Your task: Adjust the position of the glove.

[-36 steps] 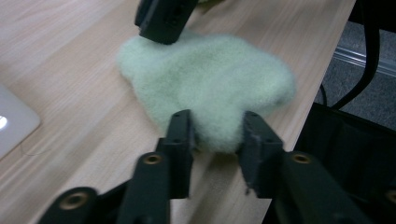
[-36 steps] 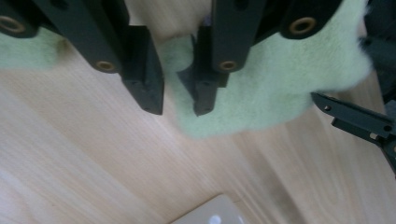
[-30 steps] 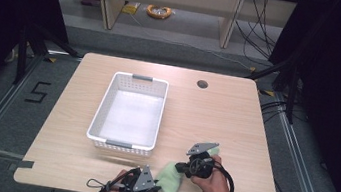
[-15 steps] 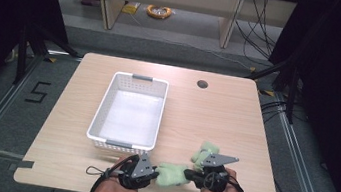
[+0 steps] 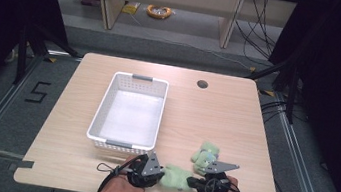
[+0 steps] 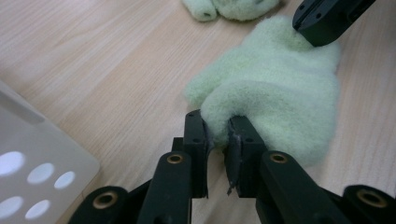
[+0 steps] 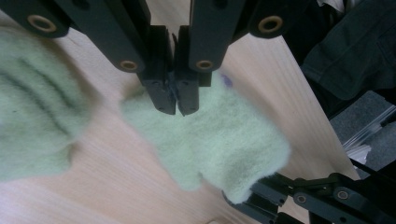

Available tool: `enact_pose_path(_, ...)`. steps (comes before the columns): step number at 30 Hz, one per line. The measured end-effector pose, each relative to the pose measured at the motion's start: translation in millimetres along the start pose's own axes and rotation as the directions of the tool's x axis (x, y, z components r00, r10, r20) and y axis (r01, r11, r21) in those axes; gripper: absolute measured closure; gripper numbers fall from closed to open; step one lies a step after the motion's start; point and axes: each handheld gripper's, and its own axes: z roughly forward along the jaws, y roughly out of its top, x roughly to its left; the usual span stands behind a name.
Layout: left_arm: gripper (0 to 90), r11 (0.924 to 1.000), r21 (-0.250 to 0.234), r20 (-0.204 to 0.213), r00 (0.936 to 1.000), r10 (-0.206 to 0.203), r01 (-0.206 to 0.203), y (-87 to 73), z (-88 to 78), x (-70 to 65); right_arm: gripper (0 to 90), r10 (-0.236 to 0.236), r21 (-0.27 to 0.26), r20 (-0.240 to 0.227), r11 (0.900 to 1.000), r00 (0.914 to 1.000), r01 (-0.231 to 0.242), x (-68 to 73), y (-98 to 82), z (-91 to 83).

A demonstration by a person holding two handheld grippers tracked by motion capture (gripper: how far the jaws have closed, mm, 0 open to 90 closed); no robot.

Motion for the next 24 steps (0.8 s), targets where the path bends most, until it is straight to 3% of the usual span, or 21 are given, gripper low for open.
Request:
enact_pose_path(2,75.1,1.0000,0.008,0.000,1.0000,0.000,0.000,-0.5,-1.5,2.2,86.6,0.000,0.000,0.004,1.000,1.0000,0.000,0.4,-0.2,0.9)
enact_pose_path(4,70.7,0.9996,0.004,-0.004,0.9996,-0.029,0.029,-3.5,-5.2,3.2,81.9,0.003,0.003,0.002,1.000,1.0000,-0.003,0.4,-0.2,1.0)
enact_pose_path(6,64.8,0.9997,0.008,-0.021,0.9996,-0.021,0.021,-4.7,-8.2,4.0,79.9,0.006,0.000,0.001,1.000,1.0000,-0.006,0.7,-0.2,0.8)
enact_pose_path(7,61.8,0.9990,-0.012,-0.027,0.9987,-0.044,0.043,-6.8,-14.0,3.7,72.8,0.026,0.010,0.002,1.000,0.9997,-0.026,2.8,0.8,-1.3)
enact_pose_path(9,60.5,0.9993,-0.024,-0.020,0.9994,-0.029,0.029,-6.2,-22.8,3.3,69.4,0.012,-0.044,0.012,0.999,0.9999,-0.012,1.7,2.1,-3.6)
enact_pose_path(11,59.0,0.9980,-0.036,-0.018,0.9985,-0.052,0.052,-5.6,-26.5,1.0,68.0,0.005,-0.034,0.003,0.999,1.0000,-0.004,1.6,4.1,-8.4)
enact_pose_path(12,56.3,0.9988,-0.036,-0.024,0.9992,-0.032,0.032,-4.1,-30.7,1.5,66.1,0.000,-0.050,0.011,0.999,0.9999,0.000,1.0,5.7,-12.4)
enact_pose_path(13,54.4,0.9969,-0.052,-0.018,0.9981,-0.059,0.058,-2.9,-36.3,-0.9,63.7,0.005,-0.078,0.033,0.997,0.9994,-0.003,1.3,9.2,-21.3)
enact_pose_path(14,53.9,0.9969,-0.052,-0.018,0.9981,-0.059,0.058,-2.9,-36.3,-0.9,63.7,0.005,-0.078,0.033,0.997,0.9994,-0.003,1.3,9.2,-21.3)
enact_pose_path(15,53.9,0.9959,-0.064,-0.018,0.9977,-0.066,0.064,-2.5,-39.0,-2.0,62.7,-0.025,-0.094,0.065,0.995,0.9976,0.031,-3.6,11.2,-25.3)
enact_pose_path(17,53.7,0.9962,-0.060,-0.003,0.9980,-0.064,0.063,-2.8,-44.2,-2.2,62.7,0.003,-0.102,0.095,0.995,0.9955,0.006,-7.7,13.1,-33.9)
enact_pose_path(18,53.1,0.9945,-0.070,0.009,0.9970,-0.077,0.078,-3.7,-45.6,-2.4,62.7,-0.003,-0.117,0.115,0.993,0.9934,0.017,-12.5,13.6,-35.7)
enact_pose_path(19,51.5,0.9910,-0.074,0.003,0.9938,-0.111,0.111,-4.9,-47.2,-4.6,62.5,0.001,-0.102,0.131,0.995,0.9914,0.013,-21.8,15.1,-39.8)
enact_pose_path(20,51.5,0.9950,-0.050,0.015,0.9962,-0.086,0.086,-5.2,-50.4,-1.6,62.5,0.001,-0.102,0.131,0.995,0.9914,0.013,-21.8,15.1,-39.8)
enact_pose_path(21,50.4,0.9916,-0.070,0.015,0.9940,-0.108,0.109,-6.2,-50.8,-3.6,62.5,-0.021,-0.103,0.150,0.994,0.9885,0.037,-28.7,16.0,-40.5)
enact_pose_path(22,49.4,0.9903,-0.062,0.017,0.9923,-0.123,0.124,-7.1,-52.3,-4.8,62.3,-0.006,-0.094,0.165,0.995,0.9863,0.022,-31.5,16.6,-41.5)
enact_pose_path(24,44.7,0.9912,-0.044,0.026,0.9920,-0.124,0.125,-8.8,-55.0,-4.5,61.8,-0.028,-0.074,0.186,0.996,0.9822,0.042,-39.7,18.8,-41.1)
